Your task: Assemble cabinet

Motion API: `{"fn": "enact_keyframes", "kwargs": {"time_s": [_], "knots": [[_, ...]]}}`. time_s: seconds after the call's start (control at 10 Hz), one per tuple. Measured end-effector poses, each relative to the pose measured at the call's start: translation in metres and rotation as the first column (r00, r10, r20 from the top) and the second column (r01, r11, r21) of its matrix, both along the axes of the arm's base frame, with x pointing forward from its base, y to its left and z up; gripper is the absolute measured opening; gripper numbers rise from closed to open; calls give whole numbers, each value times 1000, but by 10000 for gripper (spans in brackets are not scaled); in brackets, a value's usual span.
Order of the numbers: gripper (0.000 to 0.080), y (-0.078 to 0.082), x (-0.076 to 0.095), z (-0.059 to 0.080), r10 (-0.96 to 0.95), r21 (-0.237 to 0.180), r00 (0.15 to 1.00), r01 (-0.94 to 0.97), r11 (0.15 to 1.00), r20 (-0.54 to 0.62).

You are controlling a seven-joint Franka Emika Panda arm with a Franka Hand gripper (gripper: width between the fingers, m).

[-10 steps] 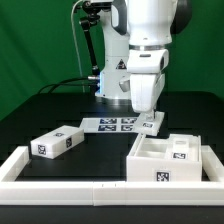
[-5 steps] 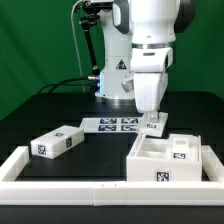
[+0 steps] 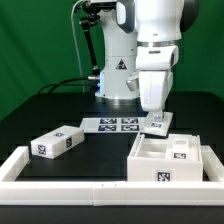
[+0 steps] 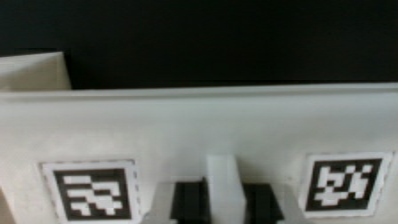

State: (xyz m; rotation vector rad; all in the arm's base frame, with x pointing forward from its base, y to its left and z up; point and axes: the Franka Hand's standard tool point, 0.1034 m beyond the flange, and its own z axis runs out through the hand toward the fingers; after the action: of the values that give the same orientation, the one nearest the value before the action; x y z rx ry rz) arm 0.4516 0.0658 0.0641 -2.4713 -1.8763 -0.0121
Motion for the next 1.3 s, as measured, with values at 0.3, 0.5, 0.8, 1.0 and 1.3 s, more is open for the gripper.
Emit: {"fn": "enact_keyframes", "kwargs": {"time_s": [0.3,0.5,0.8,1.0,1.3], "knots": [[69,-1,4,-3,19,6,1000,-19,1000,-3],[69,-4,4,-5,24,8,1000,-24,1000,-3],[69,-3,5,-6,28,12,1000,-28,1000,0],[69,-3,8,-6,41,14,999,-41,999,3],[69,-4,12,-6,53,16,999,-53,998,7]]}}
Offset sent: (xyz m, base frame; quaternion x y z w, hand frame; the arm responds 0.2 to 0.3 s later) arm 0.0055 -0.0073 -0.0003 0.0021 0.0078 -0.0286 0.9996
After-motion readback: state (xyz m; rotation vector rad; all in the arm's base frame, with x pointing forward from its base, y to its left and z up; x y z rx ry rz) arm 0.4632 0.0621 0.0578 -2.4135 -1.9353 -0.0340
